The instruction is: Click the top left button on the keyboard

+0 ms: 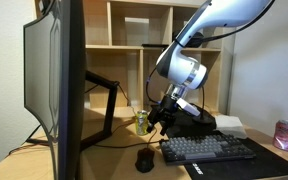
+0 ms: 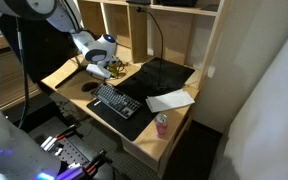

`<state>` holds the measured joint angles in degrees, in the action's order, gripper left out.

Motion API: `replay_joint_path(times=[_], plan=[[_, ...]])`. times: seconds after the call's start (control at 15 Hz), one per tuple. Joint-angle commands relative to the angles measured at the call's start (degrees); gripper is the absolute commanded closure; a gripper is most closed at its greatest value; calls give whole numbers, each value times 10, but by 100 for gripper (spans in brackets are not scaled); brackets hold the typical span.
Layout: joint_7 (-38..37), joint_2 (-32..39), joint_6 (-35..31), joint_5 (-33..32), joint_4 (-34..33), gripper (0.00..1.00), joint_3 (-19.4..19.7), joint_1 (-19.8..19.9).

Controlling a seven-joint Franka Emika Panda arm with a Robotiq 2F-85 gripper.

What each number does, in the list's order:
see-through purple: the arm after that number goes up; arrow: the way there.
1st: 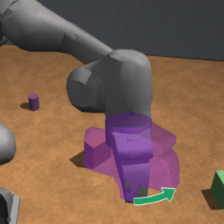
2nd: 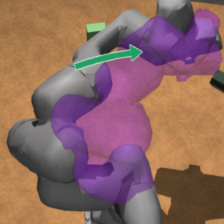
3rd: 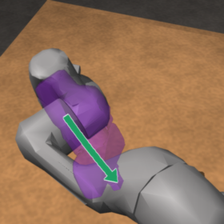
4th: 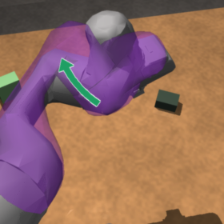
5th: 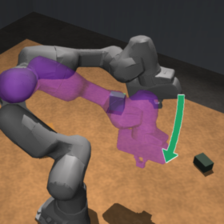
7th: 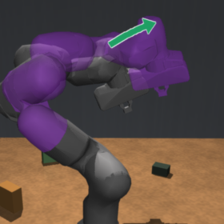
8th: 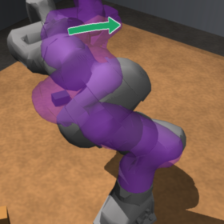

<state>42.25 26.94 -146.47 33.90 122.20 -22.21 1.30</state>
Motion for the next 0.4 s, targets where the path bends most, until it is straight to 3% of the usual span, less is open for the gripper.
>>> replay_joint_path(times=[0.0,0.13,0.2,0.33], plan=[[6,-64,45,0,16,0,-2,9],[-14,-75,75,-10,10,0,14,-3],[-2,-55,50,4,-1,0,13,-10],[-6,-68,66,3,-1,0,19,-12]])
